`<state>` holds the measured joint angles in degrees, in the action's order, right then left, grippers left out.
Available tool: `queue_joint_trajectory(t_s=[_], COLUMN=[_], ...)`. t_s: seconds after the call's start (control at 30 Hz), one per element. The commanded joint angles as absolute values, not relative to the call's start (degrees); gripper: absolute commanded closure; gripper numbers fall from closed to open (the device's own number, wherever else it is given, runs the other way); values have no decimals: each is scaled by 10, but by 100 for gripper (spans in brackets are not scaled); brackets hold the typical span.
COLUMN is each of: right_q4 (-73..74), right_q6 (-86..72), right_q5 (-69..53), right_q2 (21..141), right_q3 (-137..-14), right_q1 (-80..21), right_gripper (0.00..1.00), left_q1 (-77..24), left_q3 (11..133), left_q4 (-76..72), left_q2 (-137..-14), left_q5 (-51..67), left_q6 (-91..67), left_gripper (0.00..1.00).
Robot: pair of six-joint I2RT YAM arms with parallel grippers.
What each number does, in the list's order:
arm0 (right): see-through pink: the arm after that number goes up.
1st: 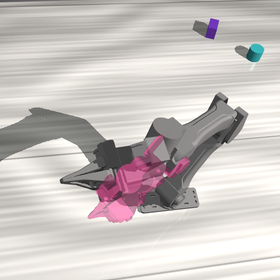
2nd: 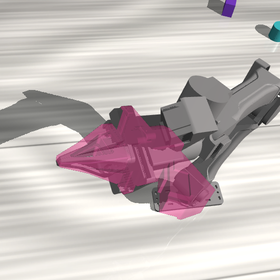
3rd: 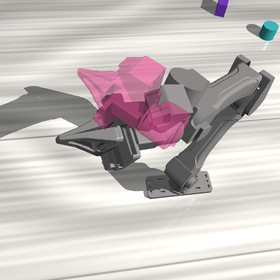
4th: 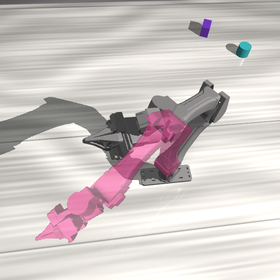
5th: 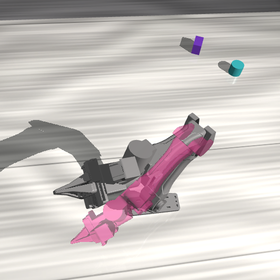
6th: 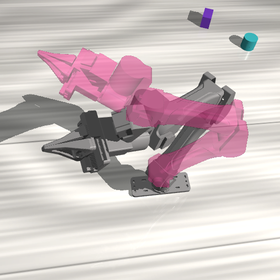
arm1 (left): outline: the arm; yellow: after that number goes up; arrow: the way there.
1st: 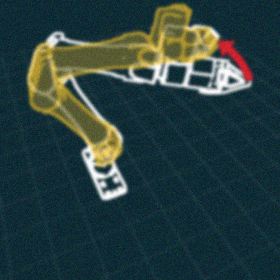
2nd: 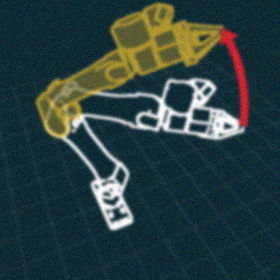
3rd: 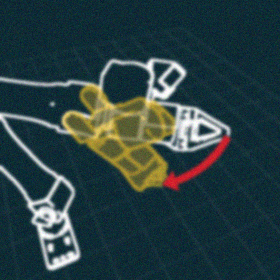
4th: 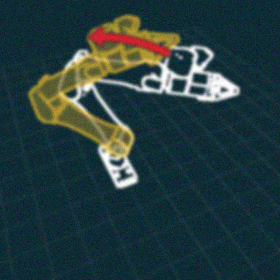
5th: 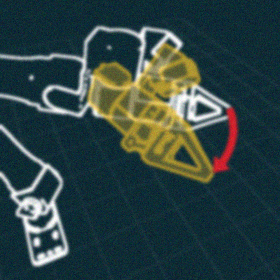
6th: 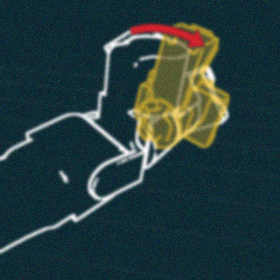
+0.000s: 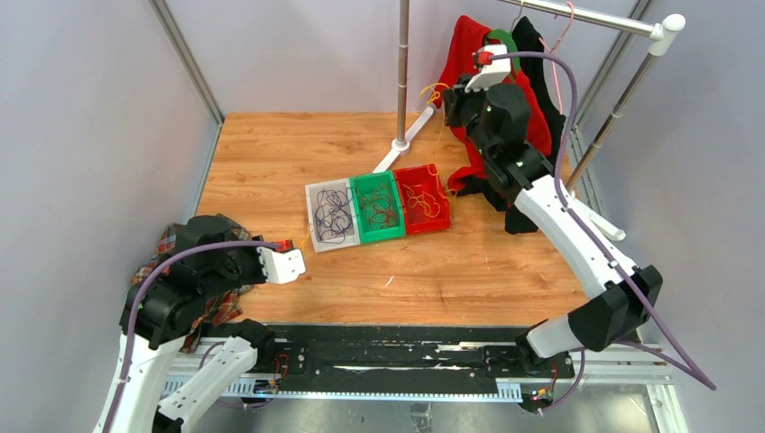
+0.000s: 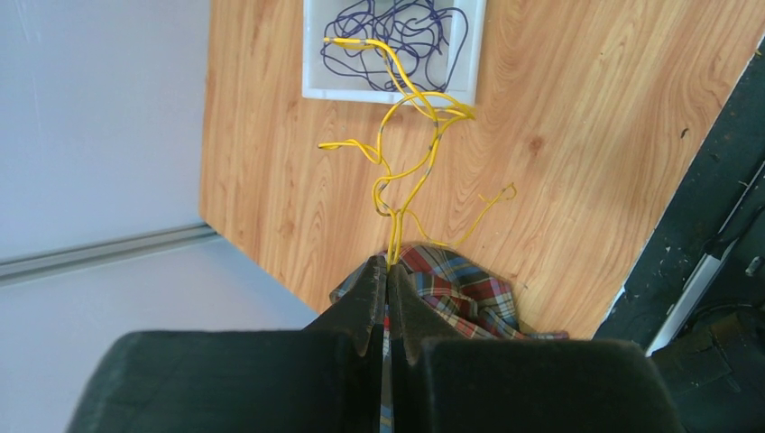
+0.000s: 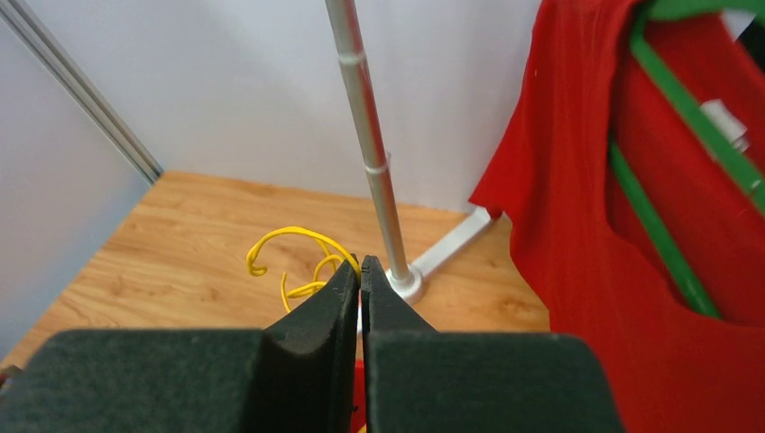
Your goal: Untangle the cables
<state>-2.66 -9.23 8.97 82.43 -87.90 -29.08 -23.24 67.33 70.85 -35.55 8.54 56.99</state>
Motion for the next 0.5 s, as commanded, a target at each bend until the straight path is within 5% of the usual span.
queue_joint_trajectory(t_s=[0.0, 0.47], right_q4=[-38, -4], right_q6=[-93, -63], right_q5=[87, 66], right_q2=[823, 825], right_q3=[-868, -1001], right_q1=[-277, -277], right_gripper=[100, 100], left_q1=[-235, -235], left_q3=[683, 689], left_q4=[707, 707], left_q2=[-352, -355], left_q5=[85, 90], left_q6=[575, 583], left_gripper=[100, 100])
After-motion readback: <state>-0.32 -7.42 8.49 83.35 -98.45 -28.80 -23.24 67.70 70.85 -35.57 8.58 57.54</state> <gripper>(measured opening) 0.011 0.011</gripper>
